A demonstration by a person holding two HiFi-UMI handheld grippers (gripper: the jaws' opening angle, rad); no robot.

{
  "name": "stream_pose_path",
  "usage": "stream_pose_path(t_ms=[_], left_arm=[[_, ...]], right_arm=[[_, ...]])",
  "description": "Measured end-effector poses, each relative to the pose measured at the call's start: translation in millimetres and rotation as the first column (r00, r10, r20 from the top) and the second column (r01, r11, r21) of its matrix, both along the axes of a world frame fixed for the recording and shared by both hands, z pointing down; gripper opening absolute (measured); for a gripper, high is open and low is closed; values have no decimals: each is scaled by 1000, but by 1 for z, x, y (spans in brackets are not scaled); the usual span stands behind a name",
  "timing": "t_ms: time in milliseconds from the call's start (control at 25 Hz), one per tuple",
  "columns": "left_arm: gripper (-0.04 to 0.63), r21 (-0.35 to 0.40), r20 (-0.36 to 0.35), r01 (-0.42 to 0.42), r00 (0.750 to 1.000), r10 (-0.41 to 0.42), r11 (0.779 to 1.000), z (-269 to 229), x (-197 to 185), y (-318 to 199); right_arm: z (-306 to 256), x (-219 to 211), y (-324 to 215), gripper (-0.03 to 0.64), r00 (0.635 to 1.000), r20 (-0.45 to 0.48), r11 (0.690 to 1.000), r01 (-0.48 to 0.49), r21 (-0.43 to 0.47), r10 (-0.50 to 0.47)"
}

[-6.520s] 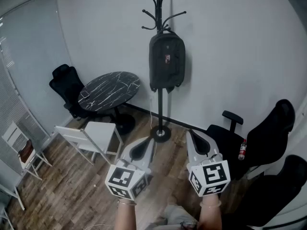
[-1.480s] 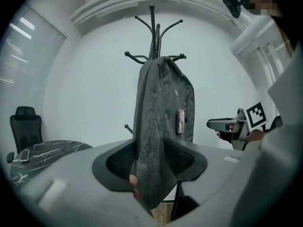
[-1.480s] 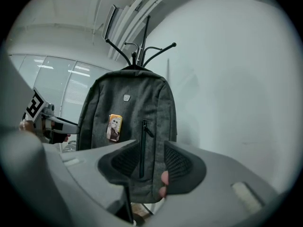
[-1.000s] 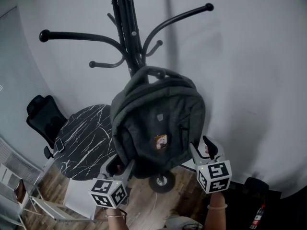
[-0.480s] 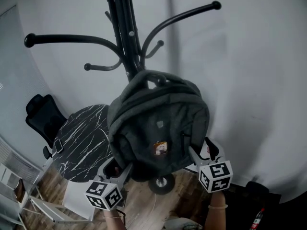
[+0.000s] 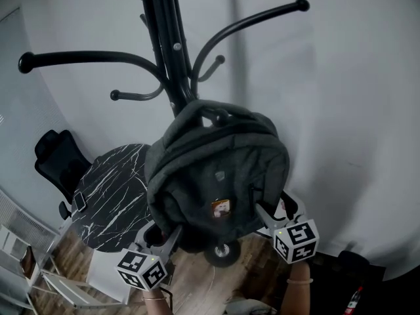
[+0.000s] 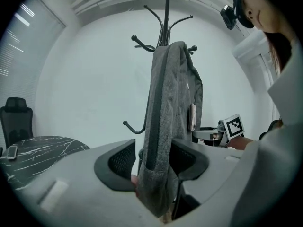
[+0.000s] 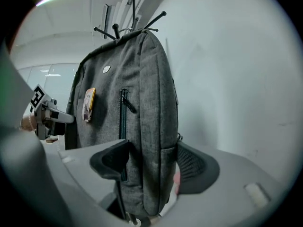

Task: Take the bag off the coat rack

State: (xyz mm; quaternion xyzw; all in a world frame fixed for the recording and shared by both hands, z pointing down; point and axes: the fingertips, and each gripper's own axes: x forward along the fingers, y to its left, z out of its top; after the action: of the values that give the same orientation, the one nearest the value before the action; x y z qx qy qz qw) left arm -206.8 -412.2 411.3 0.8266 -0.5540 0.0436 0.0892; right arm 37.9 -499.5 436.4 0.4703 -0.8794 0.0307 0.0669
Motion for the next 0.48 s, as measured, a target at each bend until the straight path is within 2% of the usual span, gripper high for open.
stream_pose_path(t_ms=[80,320,480], left_arm=[[167,13,19,-4,1000,3,1000,0,5,-1],[124,46,80,-18,997,14,999,-3,10,2],[114,65,112,-8,994,1,998,-5,11,3]], right_arm=[[1,-1,0,297,1000,-4,1000,-2,2,2],[0,0,5,193,999,-24,1000,-29,12,29],[-2,-1,10,155,998,-27,998,-59,25,59]])
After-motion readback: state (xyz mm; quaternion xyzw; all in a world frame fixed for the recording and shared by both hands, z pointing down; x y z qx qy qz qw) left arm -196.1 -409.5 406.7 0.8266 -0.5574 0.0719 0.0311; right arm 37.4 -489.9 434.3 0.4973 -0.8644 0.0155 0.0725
